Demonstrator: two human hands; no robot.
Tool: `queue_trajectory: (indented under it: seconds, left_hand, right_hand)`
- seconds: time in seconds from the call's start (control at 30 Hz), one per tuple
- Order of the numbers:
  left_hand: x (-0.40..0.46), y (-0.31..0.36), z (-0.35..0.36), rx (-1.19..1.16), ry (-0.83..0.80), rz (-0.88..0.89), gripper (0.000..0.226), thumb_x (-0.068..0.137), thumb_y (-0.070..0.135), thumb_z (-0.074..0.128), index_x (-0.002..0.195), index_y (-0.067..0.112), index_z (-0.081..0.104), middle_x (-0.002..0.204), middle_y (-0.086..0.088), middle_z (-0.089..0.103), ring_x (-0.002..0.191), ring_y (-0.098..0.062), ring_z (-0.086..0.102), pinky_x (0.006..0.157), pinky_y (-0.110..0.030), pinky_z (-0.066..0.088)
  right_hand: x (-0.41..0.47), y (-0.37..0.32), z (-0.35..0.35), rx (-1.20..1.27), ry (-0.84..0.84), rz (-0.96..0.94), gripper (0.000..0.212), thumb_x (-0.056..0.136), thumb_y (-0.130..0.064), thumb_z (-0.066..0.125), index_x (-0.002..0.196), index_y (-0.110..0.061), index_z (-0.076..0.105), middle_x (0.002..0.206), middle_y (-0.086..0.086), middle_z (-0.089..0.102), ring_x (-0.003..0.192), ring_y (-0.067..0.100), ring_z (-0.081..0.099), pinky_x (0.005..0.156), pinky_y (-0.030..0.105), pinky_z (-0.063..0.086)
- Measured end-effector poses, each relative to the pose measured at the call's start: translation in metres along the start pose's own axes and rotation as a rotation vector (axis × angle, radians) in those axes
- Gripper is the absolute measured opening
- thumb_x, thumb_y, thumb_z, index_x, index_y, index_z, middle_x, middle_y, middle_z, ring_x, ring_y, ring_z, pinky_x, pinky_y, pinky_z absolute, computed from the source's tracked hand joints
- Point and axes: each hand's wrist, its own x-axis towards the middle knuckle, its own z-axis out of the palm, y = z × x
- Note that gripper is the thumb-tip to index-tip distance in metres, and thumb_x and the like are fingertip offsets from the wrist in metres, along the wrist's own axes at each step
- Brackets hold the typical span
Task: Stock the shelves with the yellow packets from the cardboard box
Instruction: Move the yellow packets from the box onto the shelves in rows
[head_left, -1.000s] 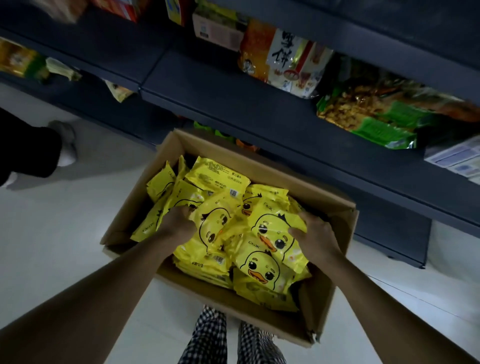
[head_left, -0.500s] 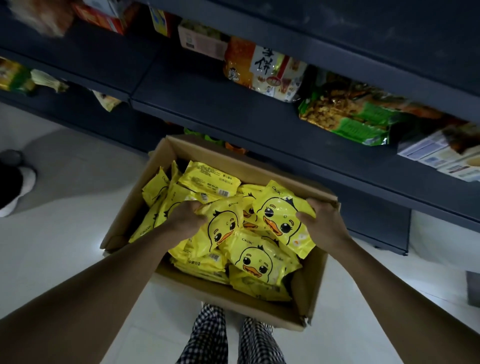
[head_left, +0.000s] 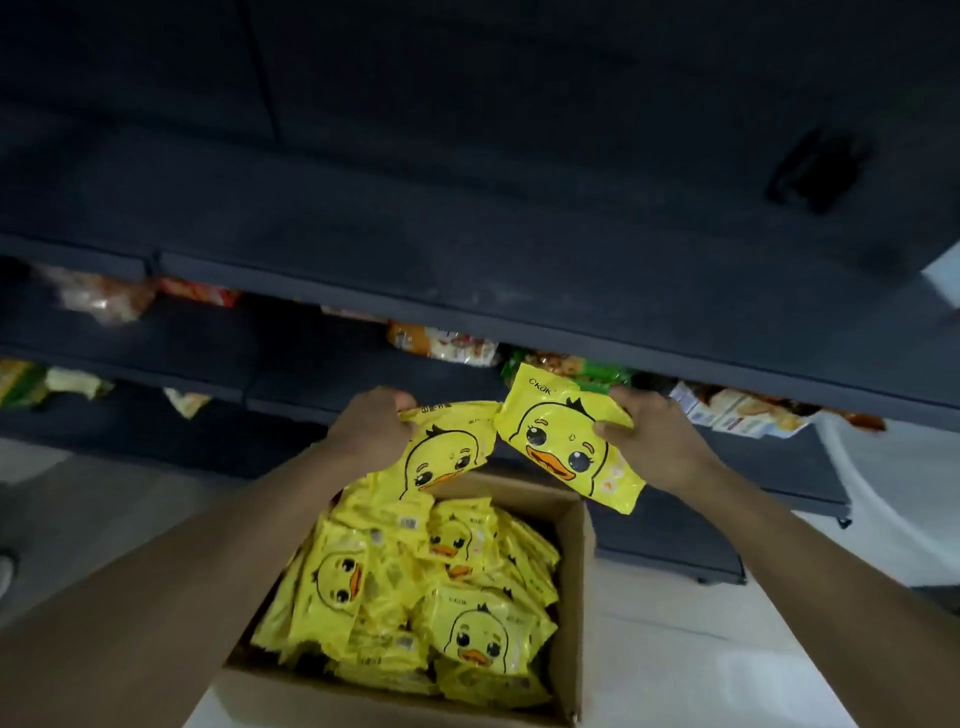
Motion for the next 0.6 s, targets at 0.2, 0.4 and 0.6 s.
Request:
queue_trajectory:
  seconds: [0.2,0.4,0.6]
  left_hand:
    - [-0.018,0.078,-0.066,0.109,0.119,0.246,0.017,0.091,0.005,0.050,0.087,0.016,0.063,0.084,-0.003,0.058,0.071,-0.019,0.051,0.057,-0.026,0.035]
    - [-0.045,0.153,-0.128,0.130,0.263,0.422,0.029,0.085,0.002,0.050,0.067,0.023,0.055,0.067,0.008,0.054,0.065,-0.018,0.052,0.063,-0.033,0.046]
    - [-0.065,0.220,-0.177,0.141,0.352,0.523,0.029,0.089,0.007,0.049,0.068,0.025,0.056,0.069,0.007,0.057,0.066,-0.017,0.054,0.066,-0.033,0.048]
  right_hand:
    - [-0.035,-0.033,-0.094,-0.084,0.186,-0.108,0.010,0.091,-0.015,0.056,0.085,-0.008,0.054,0.078,0.005,0.056,0.067,0.021,0.052,0.058,0.029,0.036]
    - [-0.067,-0.054,-0.183,-0.109,0.373,-0.174,0.009,0.090,-0.016,0.058,0.084,-0.012,0.052,0.074,0.004,0.057,0.069,0.025,0.055,0.055,0.019,0.037]
    - [-0.096,-0.075,-0.255,-0.105,0.531,-0.179,0.010,0.089,-0.015,0.058,0.084,-0.007,0.056,0.078,0.009,0.063,0.072,0.025,0.060,0.055,0.021,0.042]
